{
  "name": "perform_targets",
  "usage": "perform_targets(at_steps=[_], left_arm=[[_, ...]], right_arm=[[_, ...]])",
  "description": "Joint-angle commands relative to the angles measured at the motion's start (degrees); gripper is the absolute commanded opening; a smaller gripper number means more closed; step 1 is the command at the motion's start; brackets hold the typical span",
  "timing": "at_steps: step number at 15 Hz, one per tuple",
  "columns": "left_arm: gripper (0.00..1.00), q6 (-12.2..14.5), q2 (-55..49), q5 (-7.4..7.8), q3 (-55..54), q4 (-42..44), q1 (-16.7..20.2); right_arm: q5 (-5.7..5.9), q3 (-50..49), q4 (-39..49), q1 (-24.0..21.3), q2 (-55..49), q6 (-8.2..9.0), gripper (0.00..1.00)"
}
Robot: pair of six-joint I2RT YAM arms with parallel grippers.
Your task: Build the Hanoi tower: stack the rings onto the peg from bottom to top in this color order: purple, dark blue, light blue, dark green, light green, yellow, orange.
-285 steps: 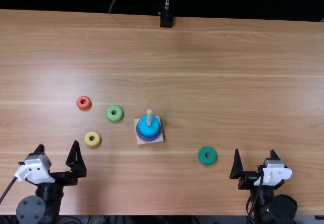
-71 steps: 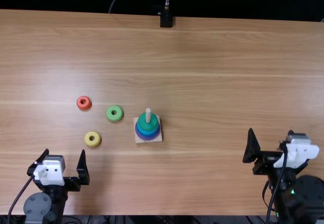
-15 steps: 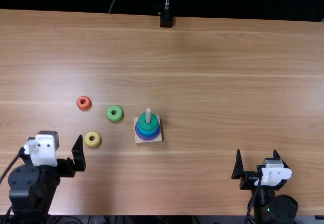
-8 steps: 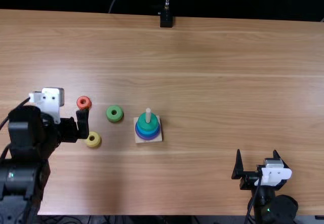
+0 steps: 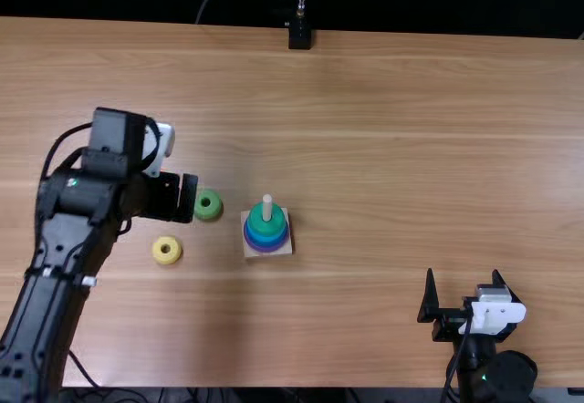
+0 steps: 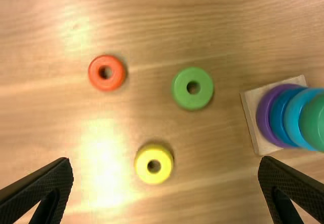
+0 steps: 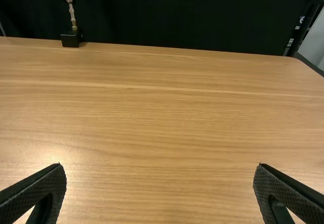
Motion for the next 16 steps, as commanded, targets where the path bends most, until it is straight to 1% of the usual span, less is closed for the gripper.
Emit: perform_targets(at_steps=[1, 2, 3, 4, 5, 8, 10, 16], left_arm=[[1.0, 3.26, 4.15, -3.65, 2.25, -0.41, -1.75], [1.0, 4.42, 6.88, -5.86, 3.39, -0.41, -2.89], [1.0, 6.32, 9.16, -7.23, 4.01, -0.41, -4.21], [1.0, 8.0, 11.36, -7.65, 4.1, -0.3, -5.44], [1.0, 8.42, 13.47, -7.65, 4.01, 0.01, -6.41], [1.0, 8.42, 18.65, -7.34, 4.1, 0.33, -8.7], [1.0, 8.42, 21.29, -6.81, 4.18, 0.43, -9.31], [1.0, 8.42, 27.18, -6.7, 7.96, 0.54, -9.93]], right_arm=[[0.02, -3.88, -4.15, -0.4, -0.73, -0.08, 1.0], [0.02, -3.88, -4.15, -0.4, -0.73, -0.08, 1.0], [0.02, -3.88, -4.15, -0.4, -0.73, -0.08, 1.0], [0.02, -3.88, -4.15, -0.4, -0.73, -0.08, 1.0], [0.02, -3.88, -4.15, -0.4, -0.73, -0.08, 1.0], [0.02, -3.88, -4.15, -0.4, -0.73, -0.08, 1.0], [0.02, -3.88, -4.15, -0.4, -0.73, -0.08, 1.0], [0.02, -3.88, -4.15, -0.4, -0.73, -0.08, 1.0]])
